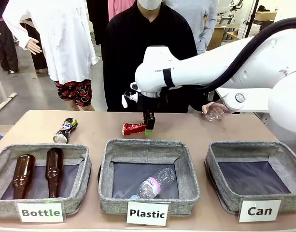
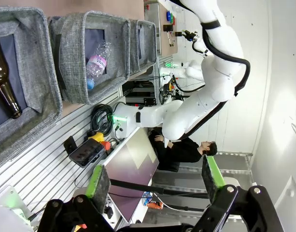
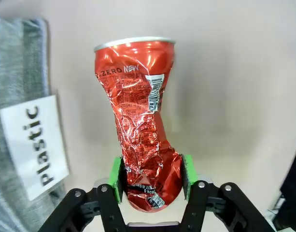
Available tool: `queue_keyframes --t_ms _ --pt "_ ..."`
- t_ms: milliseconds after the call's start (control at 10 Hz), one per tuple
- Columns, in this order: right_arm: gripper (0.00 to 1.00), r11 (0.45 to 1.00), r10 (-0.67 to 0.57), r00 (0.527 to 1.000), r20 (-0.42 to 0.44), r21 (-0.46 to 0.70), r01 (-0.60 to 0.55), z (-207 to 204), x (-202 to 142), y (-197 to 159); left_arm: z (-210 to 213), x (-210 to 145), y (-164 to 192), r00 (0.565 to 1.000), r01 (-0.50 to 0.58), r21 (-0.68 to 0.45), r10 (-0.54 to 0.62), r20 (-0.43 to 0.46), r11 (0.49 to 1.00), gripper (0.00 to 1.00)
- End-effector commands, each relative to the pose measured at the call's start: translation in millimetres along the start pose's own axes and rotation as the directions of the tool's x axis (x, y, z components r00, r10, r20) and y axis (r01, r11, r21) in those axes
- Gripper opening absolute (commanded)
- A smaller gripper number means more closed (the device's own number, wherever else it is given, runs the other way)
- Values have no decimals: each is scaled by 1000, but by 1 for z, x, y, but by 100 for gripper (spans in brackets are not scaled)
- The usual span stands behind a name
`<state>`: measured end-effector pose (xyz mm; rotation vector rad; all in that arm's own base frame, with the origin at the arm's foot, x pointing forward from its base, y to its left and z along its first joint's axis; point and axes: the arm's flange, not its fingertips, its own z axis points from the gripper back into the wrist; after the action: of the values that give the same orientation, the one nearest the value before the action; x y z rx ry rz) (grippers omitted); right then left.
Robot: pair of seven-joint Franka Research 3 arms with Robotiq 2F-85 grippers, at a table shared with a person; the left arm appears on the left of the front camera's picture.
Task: Sort the can waste into the basket.
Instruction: Pick up the can waste from the table and place it in the right Fabric basket.
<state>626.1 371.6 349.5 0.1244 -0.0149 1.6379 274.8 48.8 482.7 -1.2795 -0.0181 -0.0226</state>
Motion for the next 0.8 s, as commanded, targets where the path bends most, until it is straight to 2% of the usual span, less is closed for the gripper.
queue_keyframes --t_ms 0,300,500,600,700 --pt "0 999 23 999 24 -40 -22 41 3 44 1 -3 -2 1000 -9 -7 9 -3 1000 100" --pt "0 997 78 996 40 23 -79 87 9 109 1 -3 -2 1000 -9 -7 9 -3 1000 100" --pt "0 987 124 991 42 99 -127 116 -1 174 1 -3 -2 1000 -9 -7 9 -3 1000 100" --pt "5 990 93 995 46 107 -97 126 -9 208 1 -3 -2 1000 -9 -7 9 -3 1000 100" --pt "5 993 58 997 60 97 -64 134 -19 241 1 -3 -2 1000 -9 -7 9 -3 1000 100"
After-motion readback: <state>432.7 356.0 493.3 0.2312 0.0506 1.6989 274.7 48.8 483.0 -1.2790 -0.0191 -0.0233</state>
